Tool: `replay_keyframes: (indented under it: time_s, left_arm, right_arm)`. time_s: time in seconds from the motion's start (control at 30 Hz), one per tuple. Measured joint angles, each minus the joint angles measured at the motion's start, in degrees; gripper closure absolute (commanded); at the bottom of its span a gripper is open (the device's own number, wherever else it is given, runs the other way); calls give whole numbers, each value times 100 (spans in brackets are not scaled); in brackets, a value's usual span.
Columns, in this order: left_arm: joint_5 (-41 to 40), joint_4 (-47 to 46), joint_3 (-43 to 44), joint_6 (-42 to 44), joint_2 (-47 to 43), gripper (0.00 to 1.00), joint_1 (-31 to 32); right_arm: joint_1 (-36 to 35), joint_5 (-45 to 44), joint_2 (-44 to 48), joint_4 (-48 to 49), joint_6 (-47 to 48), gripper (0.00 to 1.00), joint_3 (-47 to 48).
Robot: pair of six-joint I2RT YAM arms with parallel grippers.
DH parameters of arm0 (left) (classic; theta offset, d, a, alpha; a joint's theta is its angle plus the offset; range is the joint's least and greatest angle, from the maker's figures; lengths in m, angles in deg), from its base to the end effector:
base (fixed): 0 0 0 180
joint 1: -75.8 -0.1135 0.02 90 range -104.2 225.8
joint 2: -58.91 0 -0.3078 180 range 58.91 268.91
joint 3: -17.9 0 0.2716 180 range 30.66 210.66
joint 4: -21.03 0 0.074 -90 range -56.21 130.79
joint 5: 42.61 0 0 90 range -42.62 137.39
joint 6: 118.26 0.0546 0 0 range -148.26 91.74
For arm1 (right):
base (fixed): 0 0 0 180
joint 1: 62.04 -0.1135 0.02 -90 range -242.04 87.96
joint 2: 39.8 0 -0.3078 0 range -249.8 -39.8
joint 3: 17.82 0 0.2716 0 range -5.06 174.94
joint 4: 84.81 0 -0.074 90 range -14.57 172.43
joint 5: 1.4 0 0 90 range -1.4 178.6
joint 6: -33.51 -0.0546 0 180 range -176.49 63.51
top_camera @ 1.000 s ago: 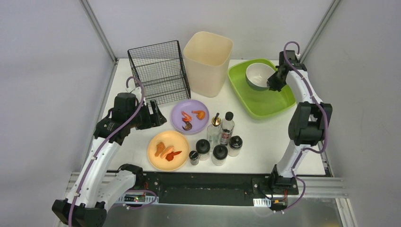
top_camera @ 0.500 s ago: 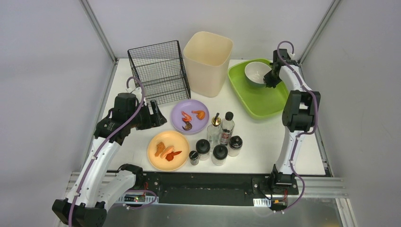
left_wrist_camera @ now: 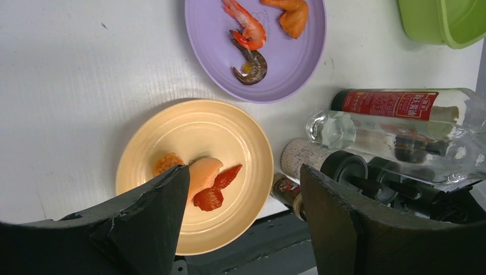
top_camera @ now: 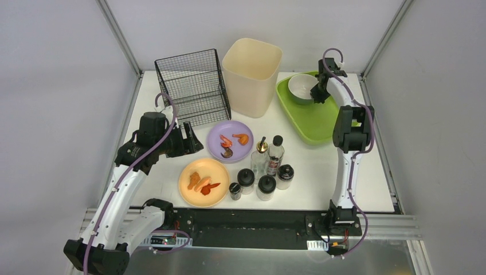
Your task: Clear the kitchen counter
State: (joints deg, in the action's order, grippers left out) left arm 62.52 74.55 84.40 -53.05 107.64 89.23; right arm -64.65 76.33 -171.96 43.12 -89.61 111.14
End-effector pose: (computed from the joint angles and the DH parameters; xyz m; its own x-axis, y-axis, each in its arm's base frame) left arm 0.1703 -0.0553 0.3537 -0.6963 -0.2499 -0.6728 0.1523 0.8646 -0.4787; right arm 0.5703 0.0144 0.2218 -0.6458 0.5050 -0.5726 0.5126 0.8426 0.1650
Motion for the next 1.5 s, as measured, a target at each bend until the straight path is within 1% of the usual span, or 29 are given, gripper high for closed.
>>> replay_keyframes:
  time_s: [0.23,0.27,0.37,0.4,0.43,0.57,0.67,0.87,1.03,1.13,1.3,1.5]
  left_arm:
    - [109,-4,-2,0,17,28,-2]
    - [116,-4,-2,0,22,28,-2]
    - [127,-9,-4,0,44,28,-2]
    - [129,-20,-11,0,46,28,-2]
    - [131,-24,-17,0,46,28,-2]
    - [131,-28,-24,0,57,28,-4]
    - [133,-35,-24,0,76,28,-42]
    - [133,-79,-26,0,76,28,-42]
    - [129,-105,-26,0,76,27,-42]
    - [127,-105,-26,0,76,23,-42]
    - [125,-105,-28,2,79,20,-42]
    - [122,-105,-28,13,76,11,-42]
  right_arm:
    - [-96,-136,-175,-33,-4,100,151]
    - [-98,-164,-175,-44,-4,97,166]
    - [-98,-225,-177,-46,-7,82,186]
    - [-98,-238,-184,-48,-7,72,186]
    - [-98,-245,-195,-42,-17,66,186]
    - [-103,-229,-199,96,-116,46,188]
    - [-107,-208,-199,190,-164,35,188]
    - [-109,-101,-168,256,-203,21,160]
    - [-116,-48,179,173,-173,16,-92]
    - [-129,-48,575,133,-120,14,-299]
    - [-142,-55,1366,98,0,13,-664]
    - [-181,-140,2312,72,245,11,-1064]
